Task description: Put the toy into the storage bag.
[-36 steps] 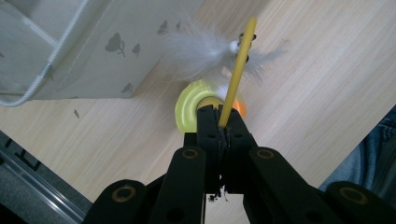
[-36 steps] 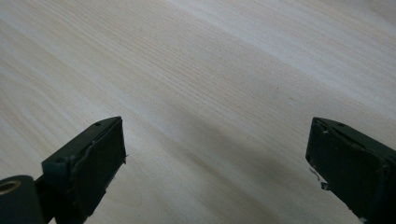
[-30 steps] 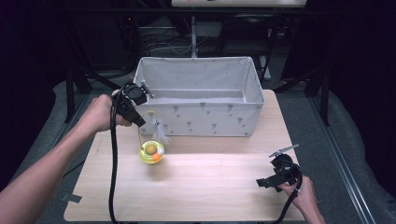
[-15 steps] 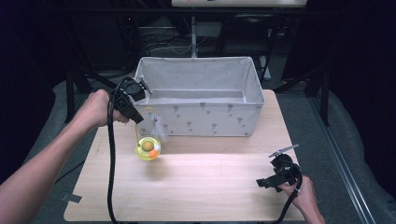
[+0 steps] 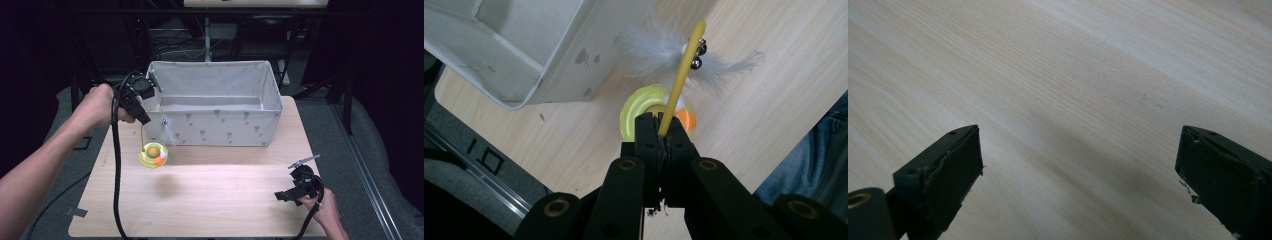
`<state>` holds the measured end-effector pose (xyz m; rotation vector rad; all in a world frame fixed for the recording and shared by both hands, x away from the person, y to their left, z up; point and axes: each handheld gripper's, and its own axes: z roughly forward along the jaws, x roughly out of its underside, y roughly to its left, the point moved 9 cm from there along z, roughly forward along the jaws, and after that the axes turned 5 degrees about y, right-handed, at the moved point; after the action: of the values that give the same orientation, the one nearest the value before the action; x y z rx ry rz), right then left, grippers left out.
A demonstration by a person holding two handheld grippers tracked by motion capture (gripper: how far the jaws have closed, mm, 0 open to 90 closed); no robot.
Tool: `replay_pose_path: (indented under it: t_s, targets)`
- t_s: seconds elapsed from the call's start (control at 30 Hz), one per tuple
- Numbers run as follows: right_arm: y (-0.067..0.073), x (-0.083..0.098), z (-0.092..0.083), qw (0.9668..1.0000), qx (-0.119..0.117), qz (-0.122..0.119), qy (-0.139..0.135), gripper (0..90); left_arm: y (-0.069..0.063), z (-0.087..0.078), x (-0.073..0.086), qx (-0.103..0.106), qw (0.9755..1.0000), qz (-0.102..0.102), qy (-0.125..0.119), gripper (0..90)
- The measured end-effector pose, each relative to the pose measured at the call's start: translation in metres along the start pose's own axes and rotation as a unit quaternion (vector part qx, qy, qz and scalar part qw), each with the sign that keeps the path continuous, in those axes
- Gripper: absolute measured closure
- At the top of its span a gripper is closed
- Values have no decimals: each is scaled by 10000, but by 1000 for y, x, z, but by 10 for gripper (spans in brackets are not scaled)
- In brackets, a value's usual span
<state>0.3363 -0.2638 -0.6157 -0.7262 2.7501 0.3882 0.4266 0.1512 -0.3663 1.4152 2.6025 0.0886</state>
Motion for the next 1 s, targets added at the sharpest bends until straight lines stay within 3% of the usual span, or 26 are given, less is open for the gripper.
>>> replay_pose_path:
  t_s: [0.33, 1.0]
  targets:
    - [1, 0, 1, 10000, -31, 42, -15, 46, 3, -17, -1, -49, 9998, 39, 169, 886]
    - [0, -1, 0, 10000, -13, 68, -64, 46, 15, -43, -8, -191, 9995, 2, 235, 886]
